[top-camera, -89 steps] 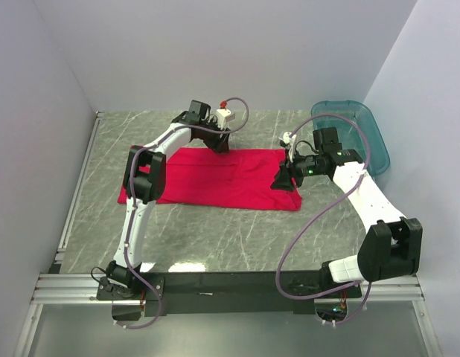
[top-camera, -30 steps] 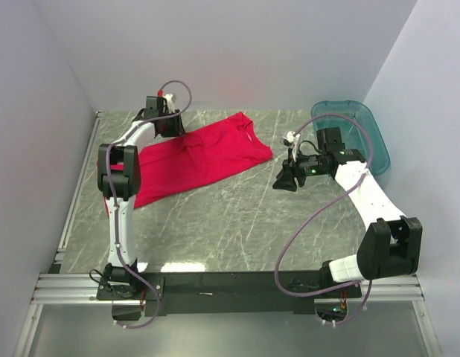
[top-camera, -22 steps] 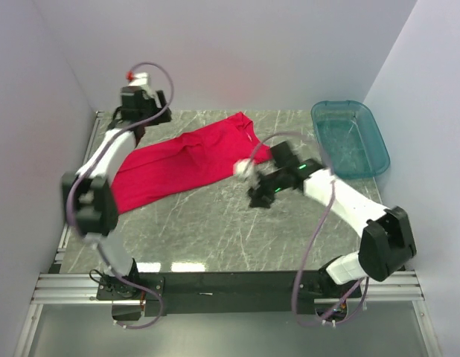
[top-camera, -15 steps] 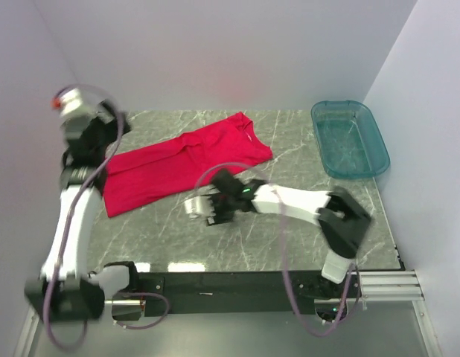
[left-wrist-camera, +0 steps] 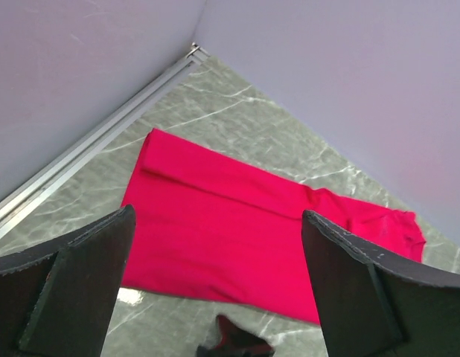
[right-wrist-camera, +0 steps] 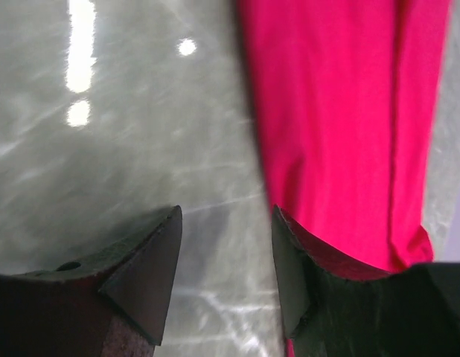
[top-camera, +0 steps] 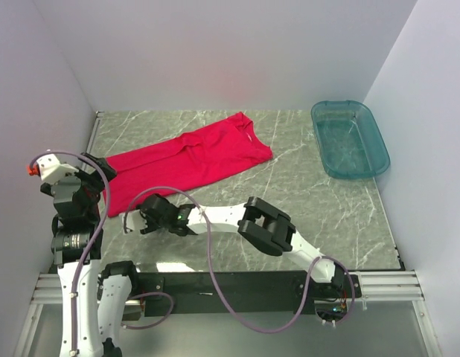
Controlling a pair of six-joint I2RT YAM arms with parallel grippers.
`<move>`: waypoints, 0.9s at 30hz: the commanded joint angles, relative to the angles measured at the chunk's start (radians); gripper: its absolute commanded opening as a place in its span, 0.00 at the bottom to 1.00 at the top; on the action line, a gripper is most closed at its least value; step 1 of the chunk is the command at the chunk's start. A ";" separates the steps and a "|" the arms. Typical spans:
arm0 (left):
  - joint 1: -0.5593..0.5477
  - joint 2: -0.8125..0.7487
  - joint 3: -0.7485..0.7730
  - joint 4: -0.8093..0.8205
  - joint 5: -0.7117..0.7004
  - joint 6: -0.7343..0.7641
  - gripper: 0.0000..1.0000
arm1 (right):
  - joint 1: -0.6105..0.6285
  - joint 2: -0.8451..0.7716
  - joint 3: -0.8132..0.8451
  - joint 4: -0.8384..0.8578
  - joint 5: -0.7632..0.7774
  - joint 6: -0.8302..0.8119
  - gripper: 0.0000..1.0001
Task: Fold and stack the t-shirts
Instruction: Fold the tshirt
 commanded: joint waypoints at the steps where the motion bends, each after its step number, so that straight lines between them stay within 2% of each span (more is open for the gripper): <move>1: -0.004 0.002 0.043 -0.070 -0.034 0.030 0.98 | -0.018 0.052 0.085 0.062 0.113 0.028 0.59; 11: -0.005 -0.012 0.040 -0.095 0.016 0.033 0.98 | -0.030 0.195 0.204 0.081 0.191 -0.004 0.57; 16: -0.005 -0.012 0.045 -0.104 0.011 0.045 0.98 | -0.029 0.204 0.217 0.088 0.196 -0.013 0.41; 21: -0.005 -0.014 0.050 -0.111 0.025 0.039 0.97 | -0.029 0.200 0.218 0.076 0.176 -0.013 0.03; 22: -0.005 -0.014 0.051 -0.116 0.029 0.036 0.97 | -0.029 0.195 0.214 0.073 0.170 -0.012 0.00; 27: -0.005 -0.014 0.048 -0.114 0.051 0.032 0.97 | -0.030 0.097 0.102 0.093 0.098 0.017 0.00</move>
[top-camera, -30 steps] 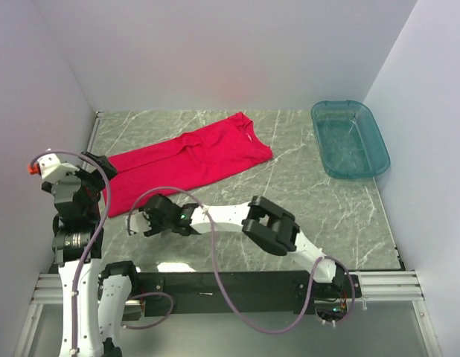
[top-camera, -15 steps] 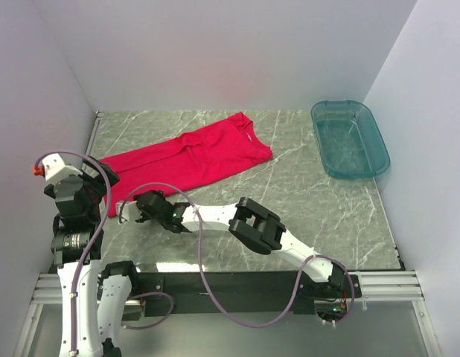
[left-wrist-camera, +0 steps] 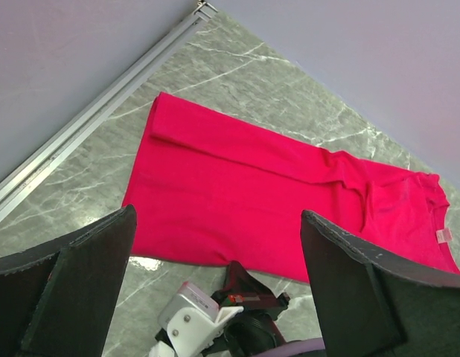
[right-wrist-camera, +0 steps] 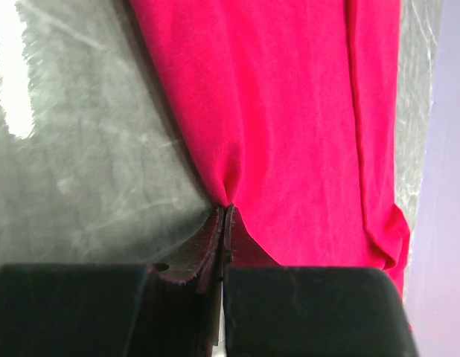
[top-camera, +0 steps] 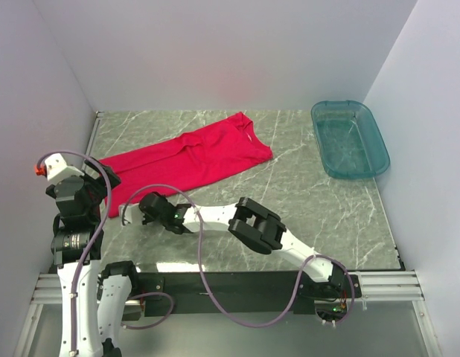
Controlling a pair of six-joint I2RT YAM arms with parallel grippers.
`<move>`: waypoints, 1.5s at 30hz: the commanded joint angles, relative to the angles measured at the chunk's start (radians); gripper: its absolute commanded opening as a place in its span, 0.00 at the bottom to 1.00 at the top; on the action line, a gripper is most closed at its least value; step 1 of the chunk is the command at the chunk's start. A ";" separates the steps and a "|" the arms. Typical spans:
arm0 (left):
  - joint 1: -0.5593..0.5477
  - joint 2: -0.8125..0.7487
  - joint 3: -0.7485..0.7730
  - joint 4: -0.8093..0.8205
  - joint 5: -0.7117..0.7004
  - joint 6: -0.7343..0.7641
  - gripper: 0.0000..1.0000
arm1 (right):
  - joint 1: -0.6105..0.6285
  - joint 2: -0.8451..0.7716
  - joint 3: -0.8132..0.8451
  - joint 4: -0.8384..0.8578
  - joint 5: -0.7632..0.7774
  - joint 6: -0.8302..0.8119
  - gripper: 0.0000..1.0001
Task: Fold and stack the t-shirts
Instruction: Fold the tshirt
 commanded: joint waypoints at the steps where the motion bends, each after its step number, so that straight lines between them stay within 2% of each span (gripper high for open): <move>1: -0.002 -0.013 0.042 0.009 0.031 0.006 0.97 | -0.005 -0.086 -0.074 -0.004 -0.069 0.035 0.00; 5: -0.002 -0.003 0.056 0.009 0.060 0.005 0.96 | -0.004 -0.230 -0.232 -0.039 -0.167 0.031 0.00; 8: -0.003 0.003 0.059 0.012 0.091 0.002 0.96 | -0.002 -0.372 -0.481 -0.009 -0.218 0.010 0.00; 13: -0.002 0.010 0.062 0.016 0.148 -0.003 0.95 | 0.001 -0.600 -0.755 -0.051 -0.301 -0.046 0.00; 17: -0.003 0.030 0.044 0.039 0.238 -0.012 0.95 | 0.004 -0.752 -1.031 -0.058 -0.353 -0.061 0.00; 20: -0.003 0.062 0.014 0.075 0.339 -0.027 0.93 | -0.001 -0.864 -1.164 -0.099 -0.374 -0.067 0.00; 23: -0.002 0.124 -0.021 0.128 0.518 -0.049 0.91 | -0.002 -1.003 -1.281 -0.151 -0.387 -0.095 0.00; 27: -0.008 0.239 -0.061 0.229 0.689 -0.101 0.86 | -0.025 -1.125 -1.348 -0.275 -0.396 -0.135 0.00; 30: -0.064 0.355 -0.065 0.301 0.724 -0.132 0.85 | -0.053 -1.198 -1.368 -0.377 -0.393 -0.188 0.00; 32: -0.135 0.464 -0.023 0.314 0.669 -0.127 0.85 | -0.090 -1.231 -1.371 -0.450 -0.393 -0.214 0.01; 33: -0.219 0.509 0.028 0.314 0.646 -0.116 0.85 | -0.102 -1.257 -1.369 -0.472 -0.390 -0.227 0.07; 34: -0.256 0.608 0.058 0.305 0.605 -0.113 0.85 | -0.135 -1.274 -1.365 -0.490 -0.388 -0.230 0.15; 37: -0.347 0.769 0.180 0.300 0.565 -0.102 0.83 | -0.214 -1.344 -1.308 -0.565 -0.423 -0.222 0.60; 38: -0.357 0.878 0.210 0.299 0.548 -0.096 0.80 | -0.281 -1.382 -1.261 -0.608 -0.462 -0.213 0.70; 43: -0.391 1.253 0.489 0.257 0.504 -0.038 0.74 | -0.468 -1.482 -1.185 -0.615 -0.580 -0.103 0.73; 45: -0.402 1.345 0.621 0.216 0.487 -0.018 0.70 | -0.545 -1.522 -1.185 -0.544 -0.633 0.014 0.80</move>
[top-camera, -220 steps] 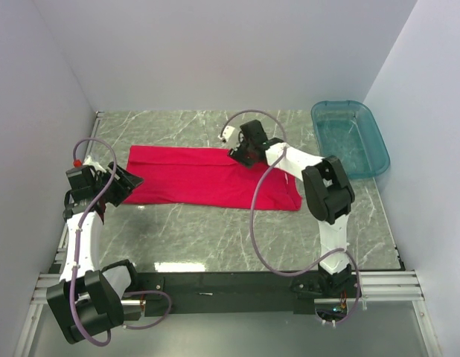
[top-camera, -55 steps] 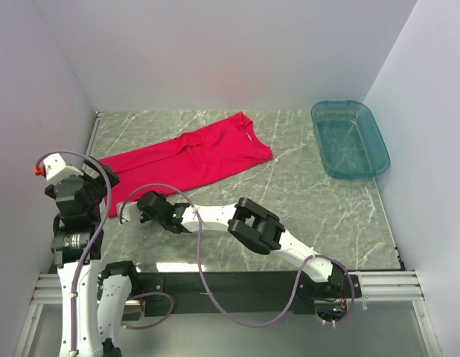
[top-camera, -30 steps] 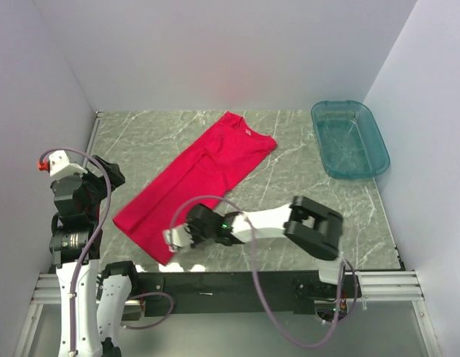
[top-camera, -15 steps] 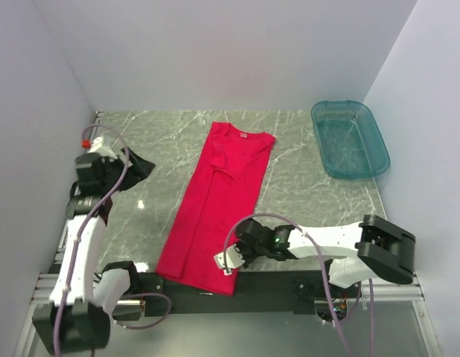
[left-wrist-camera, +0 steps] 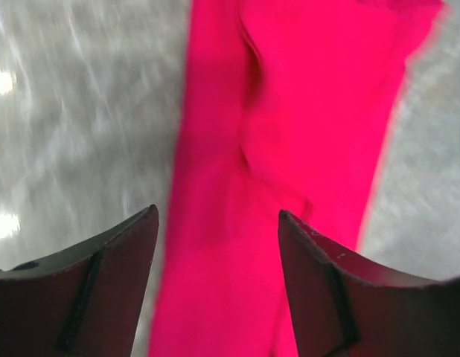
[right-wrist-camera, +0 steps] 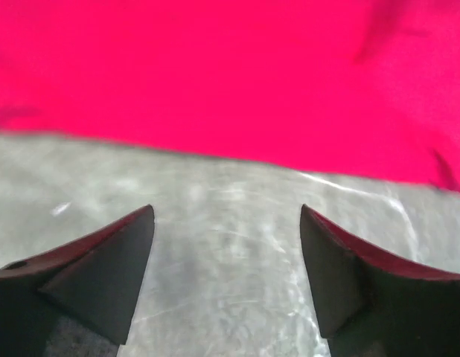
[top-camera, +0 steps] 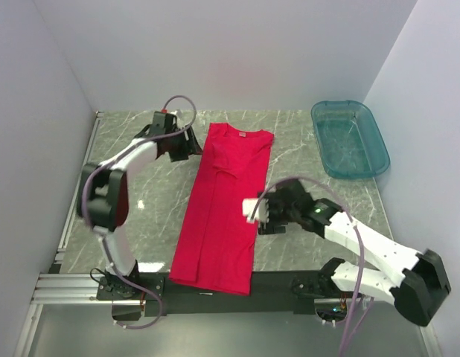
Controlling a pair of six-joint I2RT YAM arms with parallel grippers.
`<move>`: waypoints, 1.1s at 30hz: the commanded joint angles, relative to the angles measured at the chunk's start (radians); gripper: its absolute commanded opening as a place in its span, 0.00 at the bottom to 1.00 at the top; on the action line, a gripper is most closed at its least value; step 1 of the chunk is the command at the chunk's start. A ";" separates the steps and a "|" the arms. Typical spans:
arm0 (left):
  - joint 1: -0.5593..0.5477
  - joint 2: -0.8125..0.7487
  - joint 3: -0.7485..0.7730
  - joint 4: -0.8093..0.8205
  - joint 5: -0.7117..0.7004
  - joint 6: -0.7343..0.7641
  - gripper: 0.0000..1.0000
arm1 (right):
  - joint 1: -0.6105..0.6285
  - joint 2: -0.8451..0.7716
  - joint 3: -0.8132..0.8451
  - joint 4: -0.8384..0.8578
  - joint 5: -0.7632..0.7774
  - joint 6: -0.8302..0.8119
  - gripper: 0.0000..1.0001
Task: Fold and stack the t-shirts
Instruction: Fold the tshirt
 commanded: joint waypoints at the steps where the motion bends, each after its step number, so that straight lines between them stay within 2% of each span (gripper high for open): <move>1: -0.014 0.174 0.190 -0.053 -0.067 0.057 0.70 | -0.090 -0.071 0.022 0.130 -0.104 0.199 0.87; 2: -0.017 0.211 0.262 -0.074 -0.079 0.074 0.68 | -0.133 -0.088 0.013 0.187 -0.086 0.350 0.88; 4: -0.017 0.311 0.330 -0.100 -0.075 0.082 0.61 | -0.195 -0.078 0.028 0.279 -0.020 0.466 0.89; 5: -0.019 0.340 0.387 -0.123 -0.046 0.094 0.59 | -0.285 -0.043 0.057 0.266 -0.009 0.547 0.89; 6: -0.020 0.365 0.409 -0.132 -0.040 0.097 0.58 | -0.348 -0.019 0.096 0.225 -0.091 0.548 0.83; 7: -0.022 0.397 0.424 -0.137 -0.037 0.102 0.57 | -0.405 0.014 0.160 0.162 -0.264 0.561 0.76; 9: -0.029 0.417 0.452 -0.139 -0.035 0.120 0.56 | -0.544 0.025 0.188 0.144 -0.432 0.609 0.73; 10: -0.032 0.435 0.459 -0.140 -0.040 0.123 0.57 | -0.566 0.024 0.183 0.157 -0.502 0.614 0.73; 15: -0.037 0.506 0.548 -0.195 -0.023 0.162 0.56 | -0.595 -0.028 0.154 0.173 -0.503 0.617 0.73; 19: -0.040 0.566 0.599 -0.234 0.006 0.179 0.42 | -0.626 -0.041 0.147 0.173 -0.525 0.621 0.73; 22: -0.040 0.570 0.608 -0.235 0.009 0.176 0.23 | -0.647 -0.042 0.145 0.174 -0.543 0.630 0.73; 23: -0.039 0.566 0.607 -0.228 -0.018 0.171 0.12 | -0.651 -0.041 0.143 0.175 -0.548 0.633 0.73; 24: -0.034 0.560 0.599 -0.220 -0.035 0.154 0.04 | -0.654 -0.041 0.142 0.175 -0.554 0.633 0.73; 25: -0.029 0.540 0.588 -0.206 -0.047 0.142 0.01 | -0.654 -0.039 0.139 0.172 -0.554 0.633 0.73; 29: 0.047 0.489 0.519 -0.146 -0.090 0.042 0.01 | -0.655 -0.035 0.136 0.164 -0.552 0.627 0.73; 33: 0.113 0.460 0.493 -0.140 -0.122 0.011 0.01 | -0.658 -0.031 0.134 0.164 -0.551 0.626 0.73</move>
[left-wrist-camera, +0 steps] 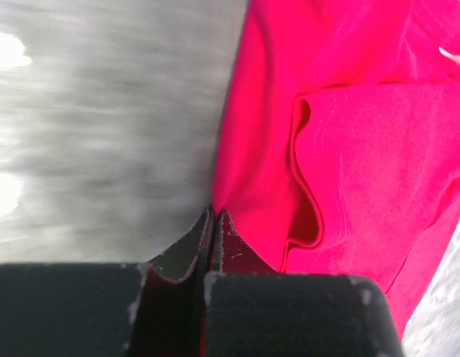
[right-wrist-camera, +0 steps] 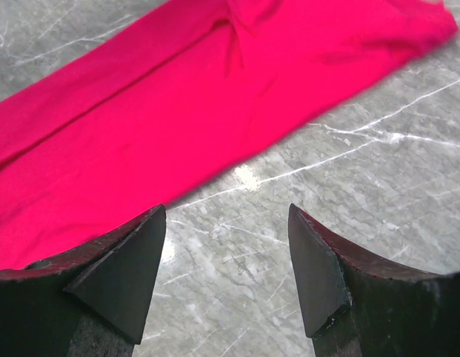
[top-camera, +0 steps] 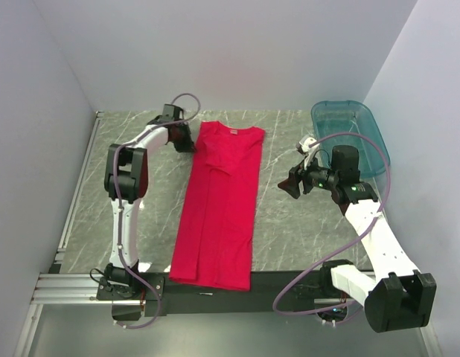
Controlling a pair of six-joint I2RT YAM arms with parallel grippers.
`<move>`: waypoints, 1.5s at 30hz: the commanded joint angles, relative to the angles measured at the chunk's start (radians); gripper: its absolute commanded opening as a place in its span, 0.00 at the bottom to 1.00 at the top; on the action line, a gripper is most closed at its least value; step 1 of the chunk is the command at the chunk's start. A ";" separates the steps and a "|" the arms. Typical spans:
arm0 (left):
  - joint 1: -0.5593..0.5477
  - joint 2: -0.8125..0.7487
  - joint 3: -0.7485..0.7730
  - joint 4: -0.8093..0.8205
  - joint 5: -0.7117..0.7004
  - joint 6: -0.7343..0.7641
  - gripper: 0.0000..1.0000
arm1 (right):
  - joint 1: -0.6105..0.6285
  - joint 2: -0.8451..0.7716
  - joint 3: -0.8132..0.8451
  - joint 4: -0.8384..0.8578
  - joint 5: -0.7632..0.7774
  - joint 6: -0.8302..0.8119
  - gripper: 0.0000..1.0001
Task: Fold and stack the t-shirts
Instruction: Fold the tshirt
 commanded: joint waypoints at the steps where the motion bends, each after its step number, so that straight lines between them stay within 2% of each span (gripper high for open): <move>1: 0.092 -0.062 -0.025 0.012 -0.097 -0.045 0.01 | -0.008 -0.008 -0.002 0.012 -0.021 0.002 0.73; 6: 0.164 -0.087 -0.081 0.033 -0.124 -0.092 0.01 | -0.009 0.001 0.002 0.008 -0.020 -0.002 0.73; 12: 0.197 -0.079 -0.106 0.076 -0.049 -0.120 0.04 | -0.009 0.012 -0.001 -0.015 -0.032 -0.031 0.73; 14: 0.201 -0.070 -0.075 0.073 -0.035 -0.129 0.09 | -0.006 0.020 0.004 -0.030 -0.043 -0.050 0.73; 20: 0.240 -0.003 0.082 0.015 -0.005 -0.136 0.10 | 0.001 0.046 0.010 -0.113 -0.124 -0.163 0.73; 21: 0.244 -0.001 0.093 0.009 0.015 -0.129 0.12 | 0.020 0.050 0.010 -0.127 -0.132 -0.184 0.73; 23: 0.249 -0.027 0.075 0.016 0.023 -0.097 0.29 | 0.047 0.061 0.005 -0.184 -0.158 -0.295 0.72; 24: 0.253 -0.085 0.051 0.032 0.015 -0.085 0.36 | 0.073 0.061 0.007 -0.208 -0.147 -0.339 0.72; 25: 0.255 -0.123 0.020 0.071 -0.006 -0.071 0.46 | 0.134 0.064 0.007 -0.246 -0.129 -0.422 0.73; 26: 0.266 -0.163 -0.051 0.098 -0.009 -0.039 0.50 | 0.177 0.066 0.004 -0.259 -0.065 -0.456 0.73; 29: 0.308 -0.321 -0.189 0.168 0.050 -0.010 0.54 | 0.338 0.077 -0.008 -0.284 0.025 -0.582 0.73; 31: 0.318 -0.477 -0.274 0.252 0.063 -0.001 0.55 | 0.418 0.086 -0.021 -0.299 0.026 -0.681 0.73; 32: 0.318 -0.543 -0.382 0.292 0.064 0.030 0.56 | 0.501 0.084 -0.028 -0.299 0.022 -0.717 0.73; 33: 0.316 -0.687 -0.450 0.350 0.083 0.042 0.56 | 0.553 0.086 -0.041 -0.287 0.028 -0.741 0.73; 34: 0.316 -0.766 -0.519 0.396 0.097 0.059 0.56 | 0.604 0.090 -0.070 -0.237 0.048 -0.751 0.73; 35: 0.307 -0.844 -0.651 0.493 0.106 0.100 0.57 | 0.720 0.096 -0.087 -0.203 0.078 -0.743 0.73; 36: 0.301 -1.009 -0.719 0.532 0.121 0.131 0.57 | 0.771 0.112 -0.105 -0.175 0.153 -0.731 0.72; 38: 0.273 -1.177 -0.904 0.614 0.112 0.208 0.73 | 0.865 0.181 -0.117 -0.104 0.235 -0.688 0.71; 39: 0.267 -1.335 -0.958 0.630 0.121 0.234 0.80 | 0.935 0.207 -0.119 -0.080 0.271 -0.668 0.71; 40: 0.263 -1.413 -1.009 0.642 0.129 0.255 0.95 | 0.964 0.245 -0.123 -0.046 0.322 -0.647 0.70; 41: 0.256 -1.488 -1.097 0.645 0.138 0.294 1.00 | 0.986 0.261 -0.125 -0.031 0.339 -0.637 0.70; 42: 0.252 -1.624 -1.138 0.652 0.150 0.315 0.99 | 1.024 0.276 -0.125 -0.015 0.358 -0.622 0.70; 44: 0.220 -1.741 -1.222 0.642 0.158 0.370 0.99 | 1.051 0.313 -0.120 0.017 0.407 -0.596 0.70; 45: 0.209 -1.788 -1.213 0.597 0.149 0.398 1.00 | 1.063 0.327 -0.119 0.026 0.419 -0.591 0.70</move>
